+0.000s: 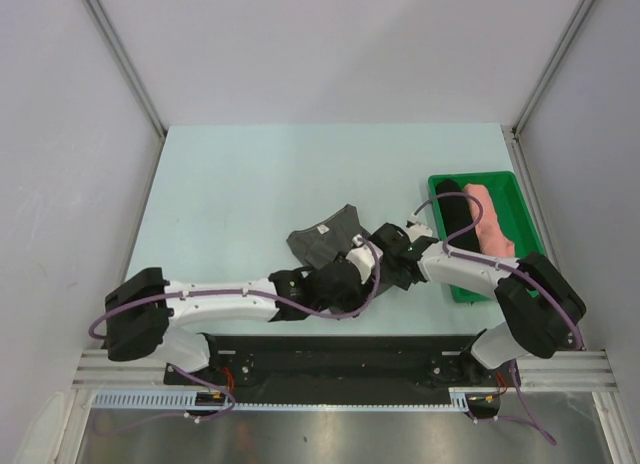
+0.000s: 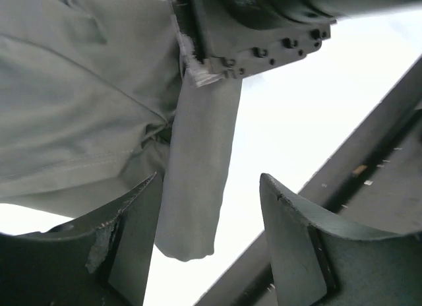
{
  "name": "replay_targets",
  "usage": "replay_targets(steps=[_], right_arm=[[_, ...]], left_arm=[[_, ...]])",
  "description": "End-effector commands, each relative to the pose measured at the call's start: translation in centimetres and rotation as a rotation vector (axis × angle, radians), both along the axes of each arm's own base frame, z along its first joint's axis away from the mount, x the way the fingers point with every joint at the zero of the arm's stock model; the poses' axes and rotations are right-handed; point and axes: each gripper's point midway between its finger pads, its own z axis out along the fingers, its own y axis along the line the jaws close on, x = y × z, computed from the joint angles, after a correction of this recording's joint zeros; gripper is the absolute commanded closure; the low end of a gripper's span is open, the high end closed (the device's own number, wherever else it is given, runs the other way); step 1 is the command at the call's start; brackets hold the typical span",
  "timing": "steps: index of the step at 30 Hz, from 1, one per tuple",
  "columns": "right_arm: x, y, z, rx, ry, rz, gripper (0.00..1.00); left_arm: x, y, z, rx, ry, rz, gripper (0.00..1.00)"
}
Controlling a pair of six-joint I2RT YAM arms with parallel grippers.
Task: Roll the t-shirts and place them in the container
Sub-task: Roll the T-shirt to the center of the board.
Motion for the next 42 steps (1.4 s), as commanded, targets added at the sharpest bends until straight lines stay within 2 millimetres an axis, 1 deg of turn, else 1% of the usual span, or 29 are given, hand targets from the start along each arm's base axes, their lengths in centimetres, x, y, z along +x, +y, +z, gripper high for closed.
replay_targets(steps=[1,6,7,9,10,12,13,17,19,20,22,23,25,26,27,28,29,30,31,32,34,35,36,37,38,39,40,41,42], right_arm=[[0.2,-0.1,-0.1,-0.014,0.031,-0.005,0.51],[0.1,0.1,-0.6,-0.007,0.052,-0.01,0.51],[0.2,0.1,-0.6,-0.004,0.053,-0.011,0.51],[0.1,0.3,-0.8,0.0,0.059,-0.008,0.51],[0.1,0.2,-0.8,0.002,0.063,-0.011,0.52],[0.1,0.3,-0.9,0.002,0.065,-0.006,0.51],[0.1,0.4,-0.9,0.005,0.066,-0.005,0.52],[0.3,0.4,-0.8,0.019,0.066,-0.004,0.51],[0.5,0.6,-0.2,0.035,0.052,0.004,0.48],[0.6,0.7,0.1,0.043,0.044,0.008,0.46],[0.8,0.9,1.0,0.063,0.017,0.02,0.4],[0.9,0.9,1.4,0.064,0.006,0.022,0.38],[1.3,0.8,2.6,0.082,-0.028,0.018,0.31],[1.2,0.5,3.0,0.082,-0.037,0.014,0.21],[1.4,0.3,3.4,0.083,-0.048,0.009,0.01],[1.7,0.0,4.6,0.096,-0.085,0.004,0.01],[1.8,-0.5,5.1,0.092,-0.098,-0.002,0.0],[1.9,-1.0,5.9,0.09,-0.123,-0.015,0.0],[2.0,-1.7,6.5,0.073,-0.147,-0.029,0.0],[2.0,-2.2,8.0,0.089,-0.19,-0.034,0.0],[1.9,-3.3,9.0,0.069,-0.223,-0.057,0.0],[1.5,-3.8,9.9,0.085,-0.256,-0.06,0.0],[1.3,-4.1,10.2,0.09,-0.27,-0.067,0.0],[1.1,-4.4,10.5,0.101,-0.286,-0.071,0.0],[0.5,-4.8,10.6,0.115,-0.304,-0.066,0.0],[0.3,-4.9,10.7,0.127,-0.313,-0.064,0.01],[-0.1,-4.9,10.5,0.139,-0.313,-0.056,0.02],[-0.4,-5.0,10.7,0.148,-0.32,-0.051,0.03],[-1.0,-5.1,10.0,0.145,-0.304,-0.051,0.04]], left_arm=[[1.0,-0.8,0.4,0.095,-0.215,0.012,0.34],[-0.1,-2.6,-1.4,0.163,-0.293,-0.057,0.34],[-0.1,-2.7,-2.4,0.191,-0.299,-0.06,0.34],[-0.1,-2.8,-3.1,0.217,-0.311,-0.065,0.34],[-0.1,-2.6,-3.9,0.244,-0.312,-0.066,0.34],[0.3,-2.5,-4.3,0.27,-0.332,-0.059,0.34],[0.3,-2.9,-4.2,0.256,-0.34,-0.06,0.34],[0.1,-2.8,-6.2,0.294,-0.325,-0.076,0.35],[-0.2,-2.7,-7.1,0.288,-0.296,-0.081,0.41],[-0.3,-2.7,-7.5,0.275,-0.275,-0.08,0.51],[-0.2,-2.3,-8.6,0.238,-0.181,-0.071,0.61],[0.5,-2.2,-8.6,0.206,-0.161,-0.048,0.69],[0.1,-2.1,-8.6,0.159,-0.105,-0.063,0.74],[0.7,-2.1,-8.3,0.135,-0.089,-0.056,0.82],[0.0,-2.5,-8.2,0.098,-0.04,-0.087,0.86],[-0.1,-2.8,-7.9,0.072,-0.014,-0.095,0.9],[0.1,-3.0,-7.7,0.027,0.031,-0.082,0.95],[-0.9,-3.6,-7.4,-0.019,0.095,-0.125,0.97],[-1.3,-3.8,-7.3,-0.052,0.139,-0.135,0.98],[-1.3,-4.3,-6.9,-0.104,0.186,-0.119,0.99],[-2.6,-5.2,-6.2,-0.168,0.266,-0.161,1.0],[-3.1,-5.5,-5.9,-0.203,0.316,-0.147,1.0],[-3.8,-5.6,-5.8,-0.227,0.354,-0.153,1.0],[-4.4,-6.1,-4.9,-0.275,0.383,-0.172,1.0],[-4.7,-6.3,-4.6,-0.311,0.433,-0.145,1.0],[-5.2,-5.8,-5.0,-0.321,0.467,-0.13,1.0],[-5.3,-6.1,-4.3,-0.37,0.492,-0.134,1.0],[-5.5,-6.0,-4.4,-0.396,0.553,-0.093,1.0],[-5.8,-5.4,-5.1,-0.395,0.589,-0.071,1.0]])
